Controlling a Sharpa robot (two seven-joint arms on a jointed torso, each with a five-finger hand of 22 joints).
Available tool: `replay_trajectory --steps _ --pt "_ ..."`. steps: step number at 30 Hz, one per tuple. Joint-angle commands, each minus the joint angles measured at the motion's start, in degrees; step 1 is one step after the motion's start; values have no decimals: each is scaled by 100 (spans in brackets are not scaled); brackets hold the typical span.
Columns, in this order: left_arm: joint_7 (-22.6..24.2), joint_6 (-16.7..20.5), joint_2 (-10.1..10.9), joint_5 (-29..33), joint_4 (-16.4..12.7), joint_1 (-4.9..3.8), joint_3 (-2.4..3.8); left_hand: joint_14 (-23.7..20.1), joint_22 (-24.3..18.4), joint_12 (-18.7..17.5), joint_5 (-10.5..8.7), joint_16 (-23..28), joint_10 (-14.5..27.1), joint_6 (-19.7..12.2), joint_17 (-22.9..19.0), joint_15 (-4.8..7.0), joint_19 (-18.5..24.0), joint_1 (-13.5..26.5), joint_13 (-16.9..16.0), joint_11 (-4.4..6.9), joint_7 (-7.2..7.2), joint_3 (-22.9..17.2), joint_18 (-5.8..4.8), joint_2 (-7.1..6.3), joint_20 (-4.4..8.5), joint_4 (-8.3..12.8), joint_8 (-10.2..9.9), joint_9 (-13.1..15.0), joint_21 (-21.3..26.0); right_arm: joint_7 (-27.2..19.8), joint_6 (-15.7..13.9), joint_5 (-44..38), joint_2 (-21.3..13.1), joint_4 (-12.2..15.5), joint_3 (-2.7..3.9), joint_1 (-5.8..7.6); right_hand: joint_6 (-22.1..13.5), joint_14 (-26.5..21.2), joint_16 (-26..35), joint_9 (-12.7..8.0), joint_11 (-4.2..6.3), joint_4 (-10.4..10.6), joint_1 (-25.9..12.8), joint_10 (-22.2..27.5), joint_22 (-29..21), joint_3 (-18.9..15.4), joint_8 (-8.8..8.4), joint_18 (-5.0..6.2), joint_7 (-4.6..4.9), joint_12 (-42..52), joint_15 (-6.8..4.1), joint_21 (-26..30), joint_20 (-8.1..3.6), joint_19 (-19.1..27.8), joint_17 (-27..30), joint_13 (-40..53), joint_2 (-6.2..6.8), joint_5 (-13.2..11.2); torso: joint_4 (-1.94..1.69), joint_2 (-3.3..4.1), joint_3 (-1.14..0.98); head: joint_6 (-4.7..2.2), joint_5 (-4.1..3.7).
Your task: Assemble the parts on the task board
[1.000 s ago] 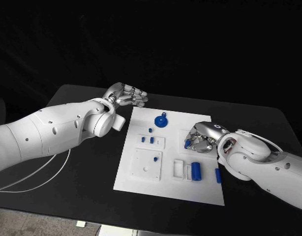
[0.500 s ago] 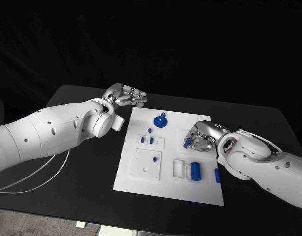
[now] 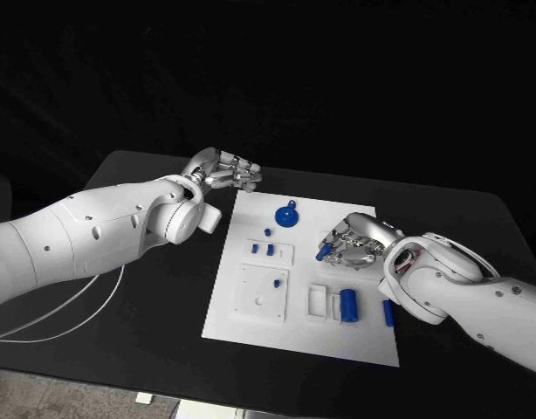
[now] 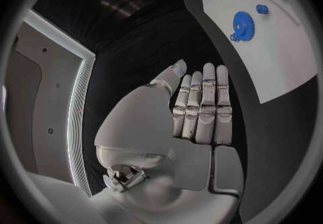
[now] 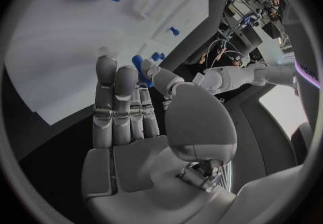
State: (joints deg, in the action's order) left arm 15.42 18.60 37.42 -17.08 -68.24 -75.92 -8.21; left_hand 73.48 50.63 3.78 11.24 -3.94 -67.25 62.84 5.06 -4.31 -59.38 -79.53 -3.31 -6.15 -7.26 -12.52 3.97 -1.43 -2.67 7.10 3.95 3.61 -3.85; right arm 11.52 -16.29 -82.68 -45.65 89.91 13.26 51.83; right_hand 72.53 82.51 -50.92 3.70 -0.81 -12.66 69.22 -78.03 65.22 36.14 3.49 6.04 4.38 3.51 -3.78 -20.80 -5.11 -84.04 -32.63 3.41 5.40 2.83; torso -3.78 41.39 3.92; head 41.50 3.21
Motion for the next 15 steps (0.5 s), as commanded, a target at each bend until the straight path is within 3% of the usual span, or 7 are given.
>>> replay_trajectory --steps 1,5,9,15 --pt "22 -78 3 26 -24 -7 1 -35 6 -31 -23 21 44 -6 -5 16 2 -30 -2 -6 -19 6 56 8 -25 -37 -18 8 -11 -153 -66 495 38 82 1 -10 74 2 33 33 -11 -19 14 -20 0 -13 21 62 -17 -7 -31 28 -22 -199 10 9 -74 31 -2 -4 5 11 40" --pt "20 -78 2 26 -24 -7 -4 -35 6 -31 -23 21 44 -6 -5 16 2 -30 -2 -6 -19 6 56 8 -25 -37 -18 8 -11 -168 -47 532 113 162 1 -13 74 2 33 33 -11 -26 14 -18 0 -16 21 66 -17 -8 -31 32 -23 -199 12 9 -82 37 -2 -9 10 12 55" --pt "16 -78 -18 26 -13 -7 -10 -35 6 -31 -23 21 44 -6 -5 16 2 -30 -2 -6 -19 6 56 8 -25 -37 -18 8 -11 -177 -13 487 206 267 0 -15 73 2 33 33 -11 -31 11 -20 -1 -21 22 68 -17 -6 -31 36 -22 -199 14 9 -87 37 -12 -11 16 19 140" --pt "4 -85 -65 26 11 -7 -24 -39 25 -31 -26 21 48 -7 -6 14 7 -34 -2 -8 -20 11 57 4 -28 -40 -18 8 -9 -231 132 424 394 398 -8 -16 68 3 34 34 -13 -46 3 -13 -2 -72 21 69 -16 -7 -30 47 -18 -196 21 9 -106 63 0 -19 25 53 285"
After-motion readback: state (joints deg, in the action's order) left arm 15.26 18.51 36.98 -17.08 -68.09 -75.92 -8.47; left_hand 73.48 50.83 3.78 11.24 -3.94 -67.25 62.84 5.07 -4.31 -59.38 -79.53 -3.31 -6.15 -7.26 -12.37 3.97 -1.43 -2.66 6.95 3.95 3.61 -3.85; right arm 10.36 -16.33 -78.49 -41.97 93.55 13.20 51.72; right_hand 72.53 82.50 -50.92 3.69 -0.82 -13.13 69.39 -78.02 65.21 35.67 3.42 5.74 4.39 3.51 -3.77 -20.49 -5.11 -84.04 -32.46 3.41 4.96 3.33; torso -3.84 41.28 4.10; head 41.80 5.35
